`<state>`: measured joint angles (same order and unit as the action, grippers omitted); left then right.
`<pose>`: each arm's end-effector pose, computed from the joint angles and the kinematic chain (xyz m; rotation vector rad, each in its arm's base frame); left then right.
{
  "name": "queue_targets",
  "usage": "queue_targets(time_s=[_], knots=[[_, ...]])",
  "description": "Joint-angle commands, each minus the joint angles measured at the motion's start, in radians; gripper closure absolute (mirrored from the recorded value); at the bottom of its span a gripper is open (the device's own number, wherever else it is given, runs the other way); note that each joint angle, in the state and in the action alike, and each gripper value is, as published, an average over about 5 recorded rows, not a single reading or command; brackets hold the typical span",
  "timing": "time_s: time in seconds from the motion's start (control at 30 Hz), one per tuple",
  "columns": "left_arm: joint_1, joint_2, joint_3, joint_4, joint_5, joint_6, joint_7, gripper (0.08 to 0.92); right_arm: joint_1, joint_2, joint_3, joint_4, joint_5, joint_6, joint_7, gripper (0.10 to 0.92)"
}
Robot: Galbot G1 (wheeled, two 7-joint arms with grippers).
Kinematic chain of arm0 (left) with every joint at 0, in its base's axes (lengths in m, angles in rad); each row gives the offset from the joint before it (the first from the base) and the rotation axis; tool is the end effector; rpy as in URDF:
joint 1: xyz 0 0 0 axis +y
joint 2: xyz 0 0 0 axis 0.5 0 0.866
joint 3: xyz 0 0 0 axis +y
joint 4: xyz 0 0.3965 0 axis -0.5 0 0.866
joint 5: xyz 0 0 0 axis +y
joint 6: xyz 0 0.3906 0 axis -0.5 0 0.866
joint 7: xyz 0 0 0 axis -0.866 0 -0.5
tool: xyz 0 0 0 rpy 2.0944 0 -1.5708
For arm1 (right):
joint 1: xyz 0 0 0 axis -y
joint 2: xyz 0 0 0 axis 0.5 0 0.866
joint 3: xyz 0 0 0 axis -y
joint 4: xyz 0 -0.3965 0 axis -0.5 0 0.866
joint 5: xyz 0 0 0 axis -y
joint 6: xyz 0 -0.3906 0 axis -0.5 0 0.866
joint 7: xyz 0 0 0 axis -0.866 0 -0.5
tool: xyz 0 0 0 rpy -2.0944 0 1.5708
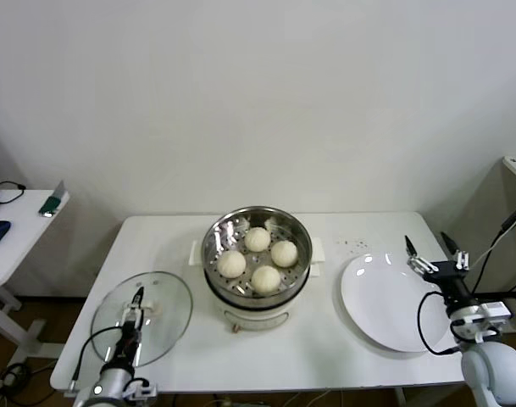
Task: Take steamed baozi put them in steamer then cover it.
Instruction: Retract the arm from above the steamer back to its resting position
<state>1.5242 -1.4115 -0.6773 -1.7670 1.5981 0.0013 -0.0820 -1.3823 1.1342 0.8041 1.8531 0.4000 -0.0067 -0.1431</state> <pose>0.1954 0.1087 -0.4465 -0.1111 -1.8303 -2.3144 0.2691 -0.2158 -0.3233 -0.0269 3.1163 -0.1542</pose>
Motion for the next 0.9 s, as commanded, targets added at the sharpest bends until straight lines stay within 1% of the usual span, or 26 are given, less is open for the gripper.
queue_targets(time_s=[0.03, 0.37, 0.67, 0.77, 0.9], knots=[[-0.121, -0.001, -0.029, 0.179, 0.060, 0.008, -0.022, 0.177, -0.052, 0.027, 0.064, 0.011, -0.007, 0.000, -0.005, 0.203], [-0.187, 0.006, -0.019, 0.204, -0.025, -0.002, -0.059, 0.177, -0.055, 0.039, 0.067, -0.021, -0.039, 0.016, -0.028, 0.203], [-0.207, 0.007, -0.002, 0.250, -0.098, -0.009, -0.067, 0.178, -0.053, 0.058, 0.075, -0.044, -0.067, 0.033, -0.044, 0.203], [-0.214, 0.008, -0.002, 0.271, -0.105, -0.017, -0.065, 0.215, -0.052, 0.064, 0.079, -0.049, -0.071, 0.038, -0.047, 0.203], [-0.223, 0.008, -0.002, 0.296, -0.120, -0.023, -0.067, 0.328, -0.054, 0.070, 0.084, -0.053, -0.080, 0.045, -0.052, 0.203]])
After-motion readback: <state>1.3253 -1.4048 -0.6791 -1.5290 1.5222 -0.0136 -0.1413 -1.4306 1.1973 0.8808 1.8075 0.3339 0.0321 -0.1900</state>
